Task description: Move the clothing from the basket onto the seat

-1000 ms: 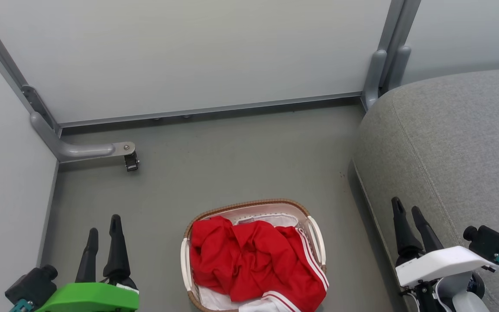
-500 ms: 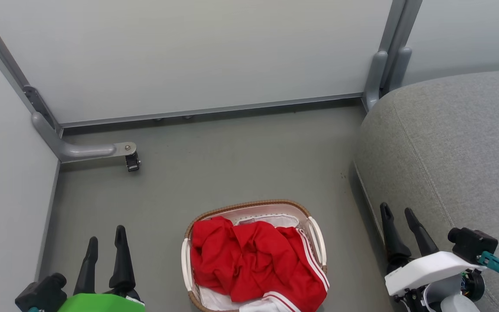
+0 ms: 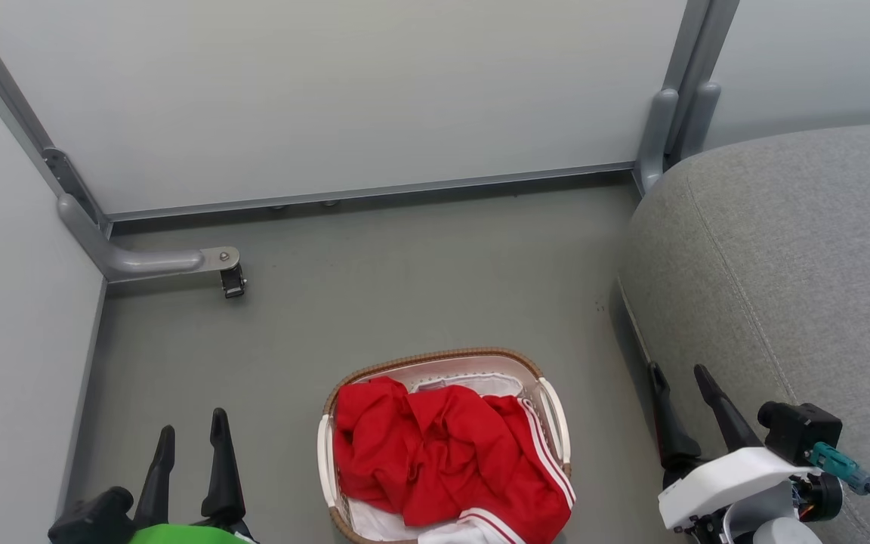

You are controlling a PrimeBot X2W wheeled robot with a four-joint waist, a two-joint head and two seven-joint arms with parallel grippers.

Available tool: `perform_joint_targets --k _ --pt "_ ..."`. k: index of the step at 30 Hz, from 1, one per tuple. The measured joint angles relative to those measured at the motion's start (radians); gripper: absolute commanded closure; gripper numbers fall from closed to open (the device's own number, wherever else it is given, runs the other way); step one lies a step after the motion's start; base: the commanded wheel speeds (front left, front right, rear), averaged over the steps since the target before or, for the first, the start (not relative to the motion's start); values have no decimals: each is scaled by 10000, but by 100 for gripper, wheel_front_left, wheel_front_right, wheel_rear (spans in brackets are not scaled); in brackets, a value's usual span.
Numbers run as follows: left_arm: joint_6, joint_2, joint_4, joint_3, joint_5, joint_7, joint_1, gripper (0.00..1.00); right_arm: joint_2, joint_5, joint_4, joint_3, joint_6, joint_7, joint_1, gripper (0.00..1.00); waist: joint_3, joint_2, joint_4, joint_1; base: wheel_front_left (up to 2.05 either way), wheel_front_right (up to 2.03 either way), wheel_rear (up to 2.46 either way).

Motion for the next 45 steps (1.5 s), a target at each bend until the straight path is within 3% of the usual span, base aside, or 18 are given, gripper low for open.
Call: perform_joint_targets --k 31,45 --pt "150 27 132 -431 2080 -573 275 0 -23 -2309 59 349 0 -585 -1 0 67 0 161 0 0 0 0" --pt "159 31 155 -445 2176 -617 299 0 -25 -2429 35 385 0 -617 -1 0 118 0 160 0 0 0 0"
